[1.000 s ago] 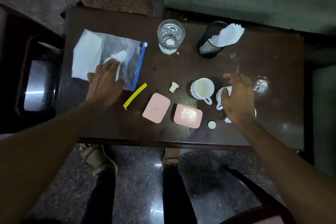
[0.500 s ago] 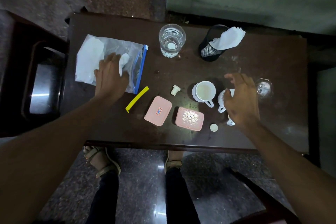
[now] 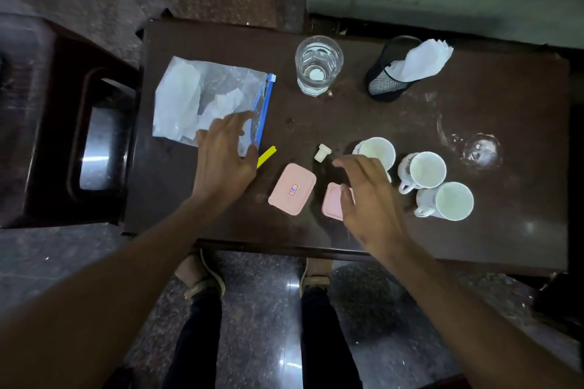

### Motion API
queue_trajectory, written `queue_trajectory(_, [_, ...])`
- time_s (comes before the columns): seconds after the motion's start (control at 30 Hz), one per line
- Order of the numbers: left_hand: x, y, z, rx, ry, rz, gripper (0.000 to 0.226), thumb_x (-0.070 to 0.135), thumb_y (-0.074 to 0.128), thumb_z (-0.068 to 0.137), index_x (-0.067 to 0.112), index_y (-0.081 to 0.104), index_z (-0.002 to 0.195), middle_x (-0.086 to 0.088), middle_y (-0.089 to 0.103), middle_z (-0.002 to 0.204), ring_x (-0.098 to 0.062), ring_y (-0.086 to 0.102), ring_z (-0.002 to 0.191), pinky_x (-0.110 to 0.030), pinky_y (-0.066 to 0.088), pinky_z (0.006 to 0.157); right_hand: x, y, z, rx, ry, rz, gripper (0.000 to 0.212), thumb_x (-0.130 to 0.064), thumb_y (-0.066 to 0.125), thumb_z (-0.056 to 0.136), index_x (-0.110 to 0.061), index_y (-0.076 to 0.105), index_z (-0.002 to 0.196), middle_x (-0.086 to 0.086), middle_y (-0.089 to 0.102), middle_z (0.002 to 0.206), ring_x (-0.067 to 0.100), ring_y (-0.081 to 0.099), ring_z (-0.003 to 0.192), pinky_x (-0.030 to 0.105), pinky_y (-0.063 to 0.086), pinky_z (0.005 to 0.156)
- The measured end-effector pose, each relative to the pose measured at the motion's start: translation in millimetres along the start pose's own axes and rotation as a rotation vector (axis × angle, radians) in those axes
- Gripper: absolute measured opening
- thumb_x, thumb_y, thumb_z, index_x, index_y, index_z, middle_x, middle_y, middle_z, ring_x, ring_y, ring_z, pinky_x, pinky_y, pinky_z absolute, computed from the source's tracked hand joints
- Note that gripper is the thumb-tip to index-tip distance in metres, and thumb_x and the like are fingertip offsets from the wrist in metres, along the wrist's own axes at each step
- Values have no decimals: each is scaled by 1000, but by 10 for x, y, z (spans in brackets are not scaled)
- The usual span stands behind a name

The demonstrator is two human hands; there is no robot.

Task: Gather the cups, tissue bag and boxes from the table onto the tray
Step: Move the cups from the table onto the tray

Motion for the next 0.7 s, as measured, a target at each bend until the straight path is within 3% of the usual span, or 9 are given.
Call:
queue_trajectory(0.2, [-130, 137, -328, -23, -12, 36, 53, 14, 71, 88, 22, 60, 139, 0, 67, 131, -28, 60, 118, -37, 32, 92, -230, 226, -41, -67, 58, 86, 45, 0, 64, 88, -15, 59, 130, 2, 59, 128, 24, 56, 116, 39, 53, 96])
queue_trajectory(0.5, [-310, -55, -185, 2, 24, 68, 57, 22, 68, 89, 21, 55, 145, -3, 62, 141, -28, 55, 124, -41, 32, 102, -534, 454, -182, -126, 27, 89, 50, 7, 64, 80, -11, 59, 126, 5, 57, 131, 30, 55, 115, 45, 52, 96])
queue_trajectory(0.7, [-51, 121, -416, -240, 396, 183, 72, 39, 66, 88, 18, 47, 155, -1, 53, 156, -25, 54, 132, -43, 37, 102, -245, 300, -319, 29, 159, 96, 52, 2, 63, 87, -14, 56, 136, 2, 54, 135, 24, 51, 123, 38, 46, 107])
Point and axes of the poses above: each hand's wrist, its own z-axis towards the middle knuckle, its own y-axis out of the palm, x = y × z, the point moved 4 cm from there along z, towards the middle knuckle
